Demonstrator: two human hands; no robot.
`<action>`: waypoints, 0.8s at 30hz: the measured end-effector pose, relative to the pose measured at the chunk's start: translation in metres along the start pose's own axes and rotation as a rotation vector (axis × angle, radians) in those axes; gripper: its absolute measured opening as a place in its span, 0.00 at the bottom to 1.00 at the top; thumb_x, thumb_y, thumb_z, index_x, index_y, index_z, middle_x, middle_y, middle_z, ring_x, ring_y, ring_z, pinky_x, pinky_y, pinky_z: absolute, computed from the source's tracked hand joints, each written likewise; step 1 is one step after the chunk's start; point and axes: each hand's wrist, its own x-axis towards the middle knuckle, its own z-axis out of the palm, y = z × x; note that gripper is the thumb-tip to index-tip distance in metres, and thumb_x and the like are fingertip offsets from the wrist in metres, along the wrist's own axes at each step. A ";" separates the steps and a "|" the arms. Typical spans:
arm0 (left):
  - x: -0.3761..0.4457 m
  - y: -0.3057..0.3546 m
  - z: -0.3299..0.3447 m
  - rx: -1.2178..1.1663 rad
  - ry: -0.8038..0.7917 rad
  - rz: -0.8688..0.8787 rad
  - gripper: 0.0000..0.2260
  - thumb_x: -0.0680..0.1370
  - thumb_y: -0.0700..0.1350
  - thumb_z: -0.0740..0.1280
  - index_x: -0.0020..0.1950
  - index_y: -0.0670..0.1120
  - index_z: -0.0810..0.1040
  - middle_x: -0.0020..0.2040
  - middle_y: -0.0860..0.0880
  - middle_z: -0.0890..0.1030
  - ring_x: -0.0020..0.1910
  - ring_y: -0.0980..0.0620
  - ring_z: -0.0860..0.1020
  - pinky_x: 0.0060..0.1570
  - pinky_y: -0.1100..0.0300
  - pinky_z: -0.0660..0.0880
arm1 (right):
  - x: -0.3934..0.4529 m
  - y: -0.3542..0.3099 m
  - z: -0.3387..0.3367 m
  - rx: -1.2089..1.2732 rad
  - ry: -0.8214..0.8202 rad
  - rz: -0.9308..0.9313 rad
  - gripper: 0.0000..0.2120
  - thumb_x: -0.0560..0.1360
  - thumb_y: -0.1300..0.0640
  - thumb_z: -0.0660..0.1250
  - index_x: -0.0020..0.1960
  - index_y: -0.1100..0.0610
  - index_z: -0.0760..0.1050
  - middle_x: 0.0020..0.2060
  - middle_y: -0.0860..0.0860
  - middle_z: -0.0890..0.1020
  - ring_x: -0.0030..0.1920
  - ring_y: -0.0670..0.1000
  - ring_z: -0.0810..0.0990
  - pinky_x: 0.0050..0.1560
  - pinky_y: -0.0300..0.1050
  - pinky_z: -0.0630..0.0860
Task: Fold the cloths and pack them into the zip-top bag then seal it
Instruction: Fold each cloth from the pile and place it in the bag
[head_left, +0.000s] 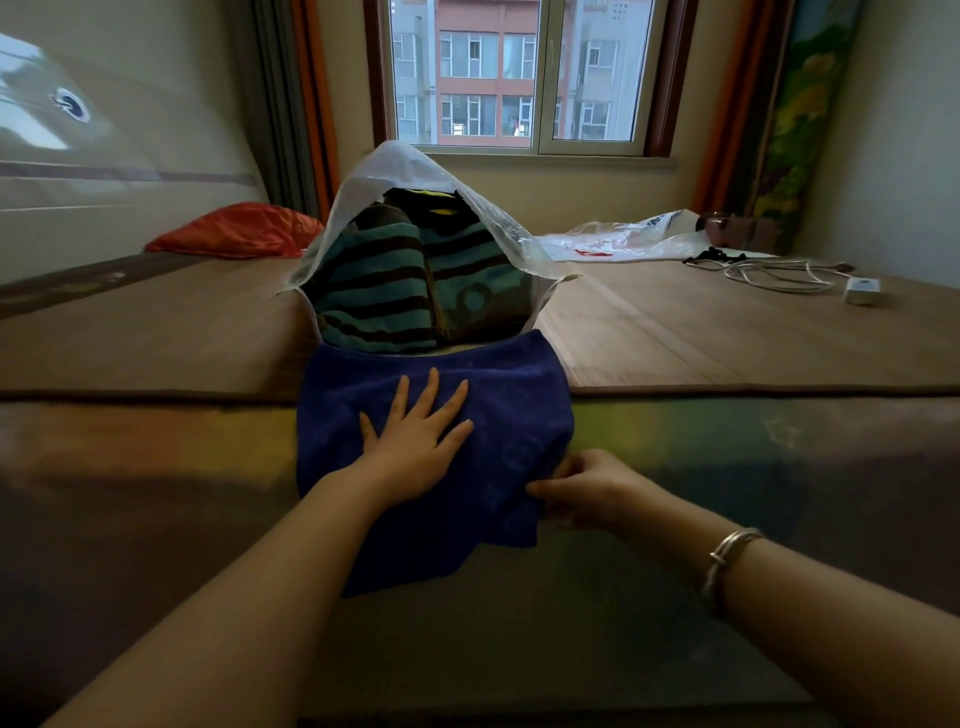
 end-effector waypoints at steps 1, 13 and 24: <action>0.000 -0.001 0.000 -0.004 -0.004 0.003 0.24 0.81 0.61 0.47 0.75 0.67 0.40 0.77 0.57 0.34 0.75 0.49 0.32 0.68 0.33 0.33 | -0.003 0.001 -0.006 0.012 -0.018 0.000 0.08 0.73 0.60 0.71 0.40 0.59 0.72 0.35 0.53 0.80 0.34 0.48 0.79 0.35 0.38 0.75; -0.003 -0.005 0.006 0.126 -0.015 0.034 0.38 0.72 0.72 0.53 0.72 0.67 0.31 0.73 0.58 0.27 0.73 0.48 0.27 0.67 0.33 0.33 | -0.007 0.040 -0.047 -0.439 -0.081 0.004 0.08 0.73 0.56 0.71 0.46 0.54 0.72 0.41 0.48 0.78 0.40 0.44 0.75 0.40 0.37 0.71; -0.009 -0.007 0.009 0.221 0.063 0.113 0.36 0.75 0.69 0.53 0.72 0.68 0.31 0.73 0.58 0.25 0.73 0.45 0.29 0.69 0.31 0.37 | 0.011 0.071 -0.001 -1.565 0.464 -1.157 0.38 0.56 0.37 0.75 0.59 0.53 0.68 0.57 0.54 0.73 0.55 0.58 0.72 0.57 0.56 0.70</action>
